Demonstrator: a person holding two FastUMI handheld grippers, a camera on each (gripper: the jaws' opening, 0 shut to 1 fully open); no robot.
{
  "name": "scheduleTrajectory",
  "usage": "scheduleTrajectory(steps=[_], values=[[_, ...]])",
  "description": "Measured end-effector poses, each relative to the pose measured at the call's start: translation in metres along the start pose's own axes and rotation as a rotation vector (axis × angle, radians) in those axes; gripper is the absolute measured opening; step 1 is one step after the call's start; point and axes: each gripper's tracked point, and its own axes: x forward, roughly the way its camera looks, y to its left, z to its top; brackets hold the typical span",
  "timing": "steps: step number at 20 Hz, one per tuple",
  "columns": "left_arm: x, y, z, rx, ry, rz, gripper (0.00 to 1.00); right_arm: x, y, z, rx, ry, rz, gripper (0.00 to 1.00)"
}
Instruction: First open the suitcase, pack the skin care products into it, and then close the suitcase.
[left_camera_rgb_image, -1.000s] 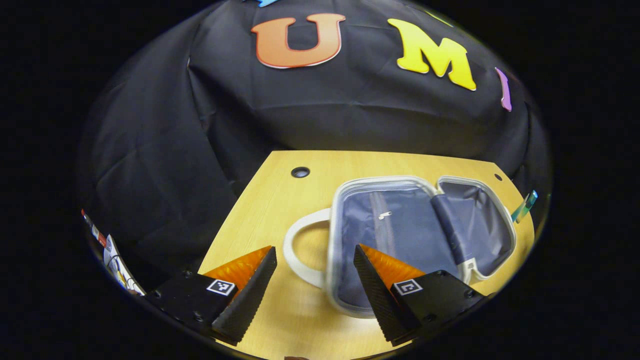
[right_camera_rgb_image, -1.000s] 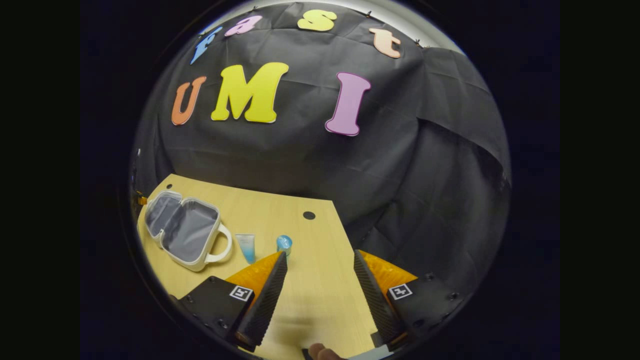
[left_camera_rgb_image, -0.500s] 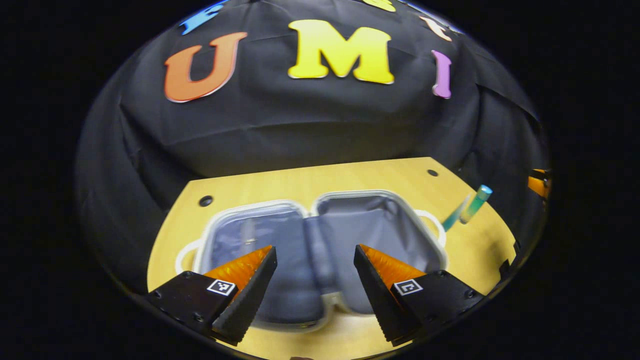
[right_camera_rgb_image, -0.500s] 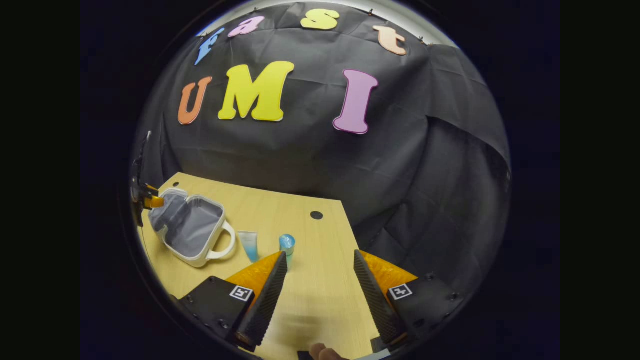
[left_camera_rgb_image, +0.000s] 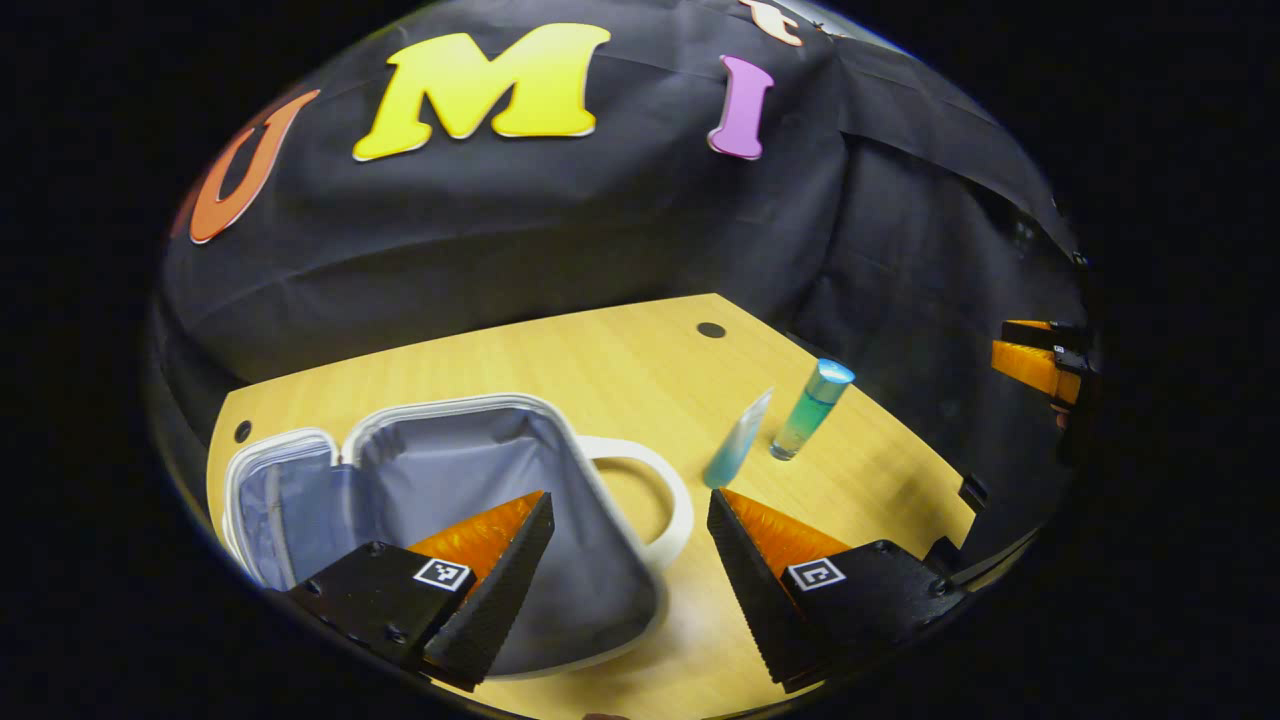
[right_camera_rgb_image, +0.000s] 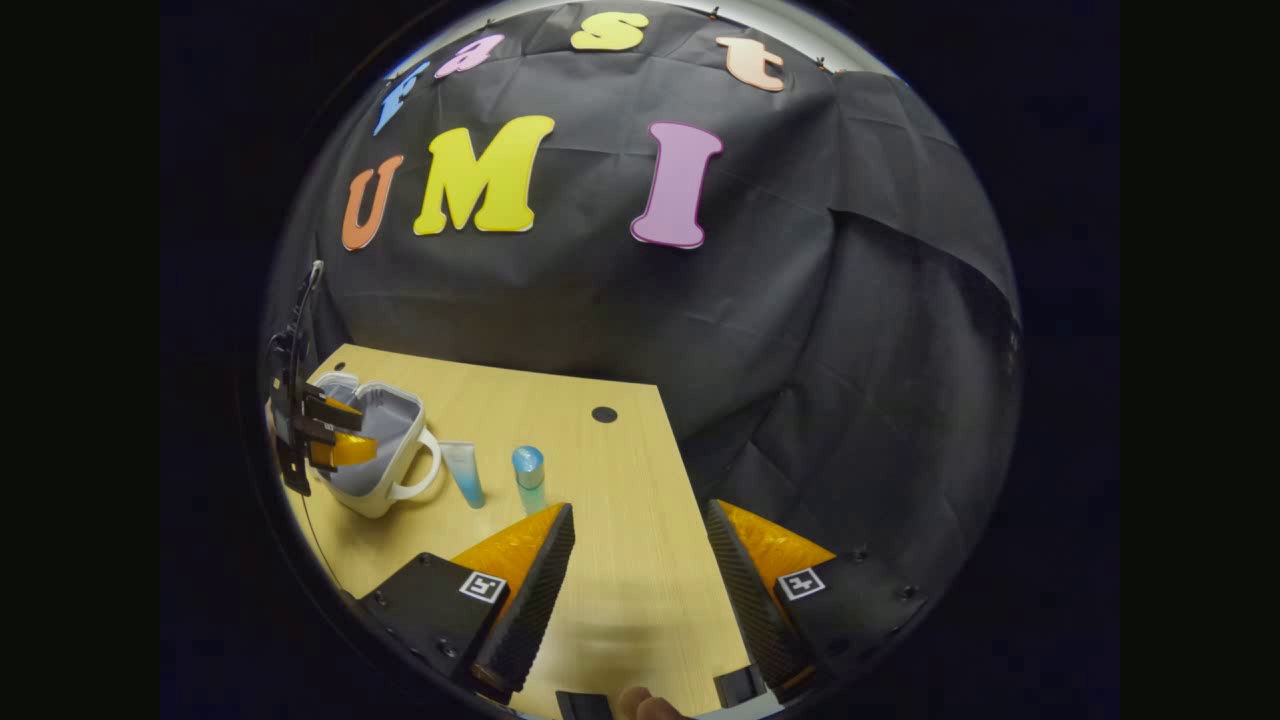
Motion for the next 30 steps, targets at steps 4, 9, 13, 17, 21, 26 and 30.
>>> scheduleTrajectory(steps=[4, 9, 13, 17, 21, 26, 30], values=[[0.037, -0.034, -0.002, -0.008, 0.021, -0.042, 0.99, 0.002, -0.013, -0.008, -0.014, 0.006, 0.007, 0.8], [0.081, -0.065, 0.003, 0.041, 0.039, -0.066, 0.99, 0.014, -0.025, -0.008, -0.019, 0.014, 0.023, 0.8], [0.116, -0.074, 0.0, 0.061, 0.059, -0.034, 0.99, 0.029, -0.029, -0.017, -0.046, 0.035, 0.043, 0.8], [0.144, -0.074, -0.008, 0.05, 0.085, 0.011, 0.97, 0.049, -0.023, -0.035, -0.073, 0.082, 0.091, 0.8], [0.157, -0.078, -0.011, 0.076, 0.092, 0.035, 0.8, 0.07, -0.023, -0.046, -0.088, 0.116, 0.119, 0.8], [0.159, -0.084, -0.012, 0.051, 0.081, 0.036, 0.44, 0.093, -0.008, -0.052, -0.07, 0.138, 0.193, 0.8], [0.152, -0.084, -0.016, 0.013, 0.086, 0.055, 0.42, 0.113, 0.02, -0.056, -0.054, 0.144, 0.262, 0.8]])
